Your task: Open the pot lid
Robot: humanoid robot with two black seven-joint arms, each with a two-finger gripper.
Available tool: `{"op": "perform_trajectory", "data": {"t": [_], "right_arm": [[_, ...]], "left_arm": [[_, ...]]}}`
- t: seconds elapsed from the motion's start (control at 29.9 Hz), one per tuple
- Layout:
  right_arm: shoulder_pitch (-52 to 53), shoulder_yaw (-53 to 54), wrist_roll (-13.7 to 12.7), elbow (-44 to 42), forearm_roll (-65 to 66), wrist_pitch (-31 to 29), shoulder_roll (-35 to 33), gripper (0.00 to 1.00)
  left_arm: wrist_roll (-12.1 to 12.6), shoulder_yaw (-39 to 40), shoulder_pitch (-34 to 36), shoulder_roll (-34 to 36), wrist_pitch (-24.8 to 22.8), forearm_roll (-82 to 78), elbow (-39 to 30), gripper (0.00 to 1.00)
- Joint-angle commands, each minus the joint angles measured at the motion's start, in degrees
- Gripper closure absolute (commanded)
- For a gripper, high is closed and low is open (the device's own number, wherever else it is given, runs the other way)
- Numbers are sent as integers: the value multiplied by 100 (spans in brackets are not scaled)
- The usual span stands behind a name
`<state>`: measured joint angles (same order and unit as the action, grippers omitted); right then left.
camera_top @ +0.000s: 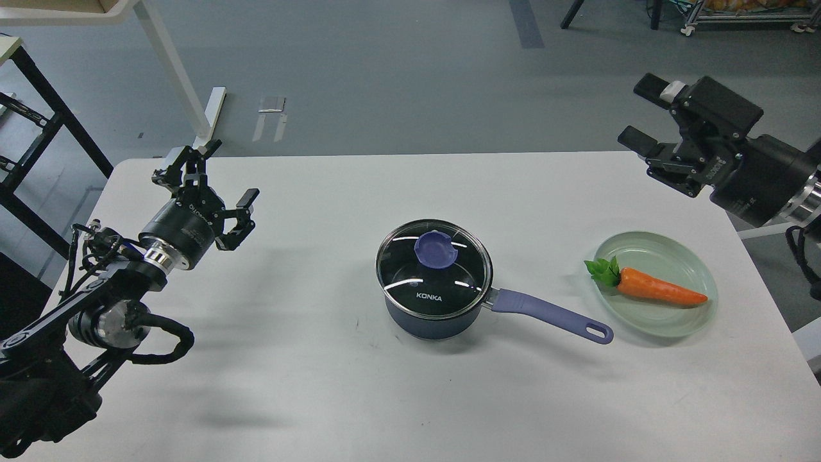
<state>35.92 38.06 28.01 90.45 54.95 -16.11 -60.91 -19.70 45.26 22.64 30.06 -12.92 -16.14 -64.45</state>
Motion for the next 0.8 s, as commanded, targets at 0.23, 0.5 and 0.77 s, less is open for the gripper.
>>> {"op": "perform_trajectory", "data": {"t": [0.23,0.5,0.77], "right_arm": [[994,-1571,-1,421,5127,-32,-52,0],[1944,-3050,-1,412,6131,-32,474,0],[2024,-3428,-1,211,6404,-32,765,2]], "left_arm": [[-17,9,3,175,17,-65,-217,1],[-17,9,-6,219,79,-56,-367,1],[-17,18,-6,219,87,-56,-367,1]]}}
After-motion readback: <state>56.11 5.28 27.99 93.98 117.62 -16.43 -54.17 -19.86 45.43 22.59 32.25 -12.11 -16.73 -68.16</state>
